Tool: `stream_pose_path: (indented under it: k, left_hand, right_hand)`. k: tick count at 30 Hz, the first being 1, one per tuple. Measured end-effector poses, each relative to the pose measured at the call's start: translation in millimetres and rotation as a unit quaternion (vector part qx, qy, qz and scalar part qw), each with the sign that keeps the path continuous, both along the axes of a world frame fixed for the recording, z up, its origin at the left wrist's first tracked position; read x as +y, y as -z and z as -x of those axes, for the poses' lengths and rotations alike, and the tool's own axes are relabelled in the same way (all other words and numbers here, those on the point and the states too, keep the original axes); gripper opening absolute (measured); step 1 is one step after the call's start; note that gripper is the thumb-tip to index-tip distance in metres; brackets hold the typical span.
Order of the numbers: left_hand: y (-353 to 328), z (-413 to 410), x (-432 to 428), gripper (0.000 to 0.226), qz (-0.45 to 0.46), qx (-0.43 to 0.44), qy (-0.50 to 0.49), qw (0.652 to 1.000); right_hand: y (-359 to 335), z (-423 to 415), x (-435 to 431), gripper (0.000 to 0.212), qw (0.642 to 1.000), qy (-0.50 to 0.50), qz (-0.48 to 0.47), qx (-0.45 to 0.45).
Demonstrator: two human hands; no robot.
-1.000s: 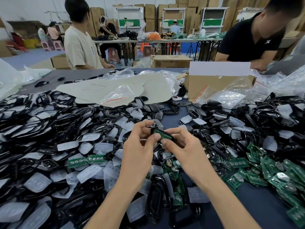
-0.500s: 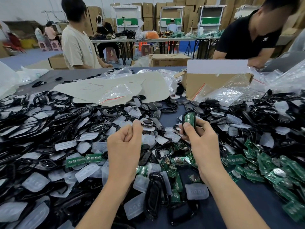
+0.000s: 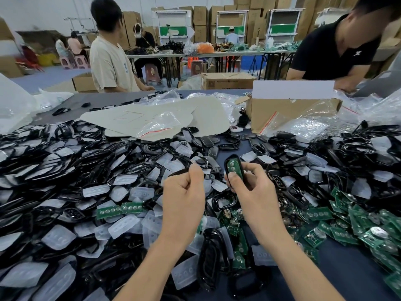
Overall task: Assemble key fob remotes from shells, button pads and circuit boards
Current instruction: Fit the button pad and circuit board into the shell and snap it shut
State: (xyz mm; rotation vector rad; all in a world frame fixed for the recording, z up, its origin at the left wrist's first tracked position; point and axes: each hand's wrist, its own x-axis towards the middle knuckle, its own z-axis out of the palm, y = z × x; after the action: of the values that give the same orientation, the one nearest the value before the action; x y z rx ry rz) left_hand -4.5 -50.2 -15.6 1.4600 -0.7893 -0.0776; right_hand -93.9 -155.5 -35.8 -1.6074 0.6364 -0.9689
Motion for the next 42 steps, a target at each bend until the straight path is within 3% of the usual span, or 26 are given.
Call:
stream_pose_path:
  k: [7, 10, 16, 22, 24, 27, 30, 35, 42]
  left_hand:
    - [-5, 4, 1, 0.061, 0.011, -0.008, 0.010, 1.000]
    - [-15, -5, 9, 0.063, 0.002, -0.005, -0.001, 1.000]
    - [-41, -64, 61, 0.062, -0.049, -0.098, -0.068, 0.992]
    - [-45, -143, 129, 0.061, -0.125, -0.099, -0.176, 0.972]
    - [-51, -174, 152, 0.061, -0.188, -0.106, -0.222, 0.951]
    - [-57, -226, 181, 0.044, -0.360, -0.118, -0.284, 0.881]
    - [-58, -261, 198, 0.028, -0.479, -0.122, -0.251, 0.832]
    - [-50, -289, 197, 0.033, -0.597, -0.163, -0.170, 0.767]
    - [-35, -298, 198, 0.026, -0.576, -0.175, -0.180, 0.778]
  right_hand:
    - [-5, -4, 25, 0.016, 0.998, -0.055, 0.023, 0.002]
    - [-11, -21, 38, 0.016, 0.997, -0.078, -0.016, -0.004]
    - [-45, -93, 71, 0.015, 0.985, -0.138, -0.081, -0.058]
    - [-58, -148, 92, 0.013, 0.958, -0.200, -0.179, -0.101]
    - [-53, -156, 93, 0.015, 0.957, -0.210, -0.183, -0.086]
    - [-46, -160, 89, 0.020, 0.956, -0.215, -0.189, -0.065]
    - [-41, -162, 84, 0.023, 0.957, -0.202, -0.202, -0.045]
    - [-37, -162, 79, 0.020, 0.961, -0.190, -0.196, -0.039]
    - [-31, -161, 78, 0.020, 0.967, -0.189, -0.170, -0.027]
